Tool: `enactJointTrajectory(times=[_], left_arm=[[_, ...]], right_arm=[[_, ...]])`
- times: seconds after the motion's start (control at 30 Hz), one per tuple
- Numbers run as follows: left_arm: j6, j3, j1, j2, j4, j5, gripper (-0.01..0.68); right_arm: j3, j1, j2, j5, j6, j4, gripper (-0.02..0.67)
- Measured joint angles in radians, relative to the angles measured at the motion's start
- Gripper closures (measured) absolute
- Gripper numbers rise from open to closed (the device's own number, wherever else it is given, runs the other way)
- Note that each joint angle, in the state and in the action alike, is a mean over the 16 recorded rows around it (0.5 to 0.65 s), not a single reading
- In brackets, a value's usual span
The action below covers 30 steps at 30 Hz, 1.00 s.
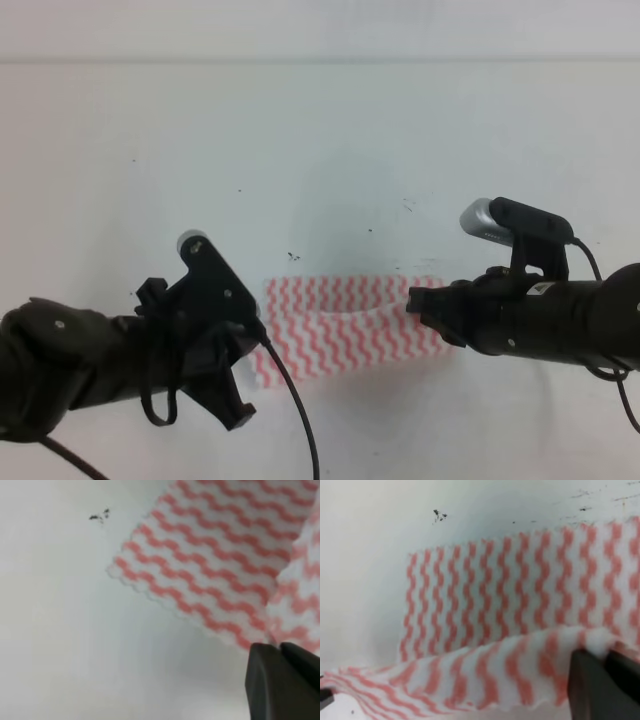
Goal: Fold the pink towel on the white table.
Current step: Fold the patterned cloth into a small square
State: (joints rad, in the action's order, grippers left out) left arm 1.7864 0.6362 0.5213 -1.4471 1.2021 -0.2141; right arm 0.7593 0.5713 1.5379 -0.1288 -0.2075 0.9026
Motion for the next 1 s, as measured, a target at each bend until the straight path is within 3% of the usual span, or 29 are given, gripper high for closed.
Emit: enactJointTrajectory(times=[1.0], left_arm=[[0.064,0.122,0.0,-0.14,0.002,0.045,0.677]], right_arm=[[0.04,-0.059,0.09,0.01,-0.003,0.004,0.666]])
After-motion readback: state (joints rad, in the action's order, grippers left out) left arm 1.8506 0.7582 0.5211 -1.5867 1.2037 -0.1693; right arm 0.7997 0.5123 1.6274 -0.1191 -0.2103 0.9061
